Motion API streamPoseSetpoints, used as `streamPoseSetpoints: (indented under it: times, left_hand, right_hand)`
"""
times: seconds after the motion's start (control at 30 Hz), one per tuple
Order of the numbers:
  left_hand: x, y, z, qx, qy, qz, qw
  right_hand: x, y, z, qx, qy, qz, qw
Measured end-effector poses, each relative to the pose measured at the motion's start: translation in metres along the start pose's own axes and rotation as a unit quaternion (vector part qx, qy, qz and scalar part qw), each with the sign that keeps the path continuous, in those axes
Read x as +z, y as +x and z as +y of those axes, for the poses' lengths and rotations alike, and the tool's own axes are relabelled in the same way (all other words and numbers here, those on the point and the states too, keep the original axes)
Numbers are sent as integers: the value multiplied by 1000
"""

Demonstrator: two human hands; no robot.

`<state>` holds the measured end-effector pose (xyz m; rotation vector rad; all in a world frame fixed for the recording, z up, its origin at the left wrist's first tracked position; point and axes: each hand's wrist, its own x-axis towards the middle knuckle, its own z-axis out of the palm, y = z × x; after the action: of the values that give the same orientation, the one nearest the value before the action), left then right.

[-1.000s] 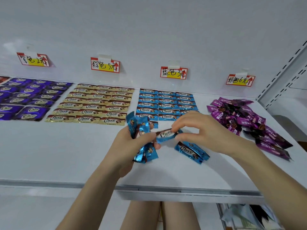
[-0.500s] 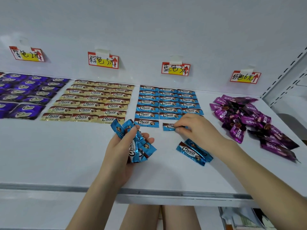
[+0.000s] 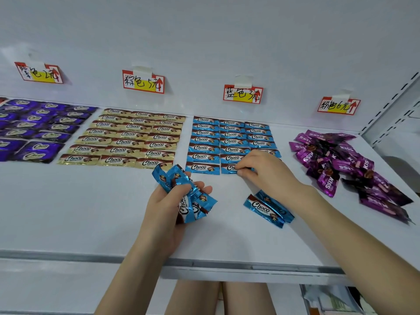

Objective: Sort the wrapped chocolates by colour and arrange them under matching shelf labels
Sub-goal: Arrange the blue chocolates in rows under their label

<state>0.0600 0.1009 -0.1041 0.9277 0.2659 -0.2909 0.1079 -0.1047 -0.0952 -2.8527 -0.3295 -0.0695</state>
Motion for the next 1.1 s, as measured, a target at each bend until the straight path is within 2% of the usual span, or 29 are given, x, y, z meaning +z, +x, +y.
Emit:
streamPoseSetpoints:
  times: [0.23,0.43,0.57,0.8,1.0,1.1]
  left_hand:
    - [1,-2,0,14,-17,19,1000]
    - [-3,-9,-2,43,-35,42,998]
    - [-3,-9,-1,37,-40,37,998]
    - [-1,-6,0,26,-47,41,998]
    - [-1,-6,1,23,-52,41,998]
    - [-1,-7,1,27,-54,39,997]
  right_hand:
    - [-2,-2,-5,3,0,9,1000]
    - [1,9,-26,-37,0,27,999]
    - [-4,16,-20,-15,-11,39,999]
    - [1,17,-10,19,-51,-23,998]
    - [0,18,-14,18,-62,-30,997]
    - [-1,16,-19,12,-53,-6,999]
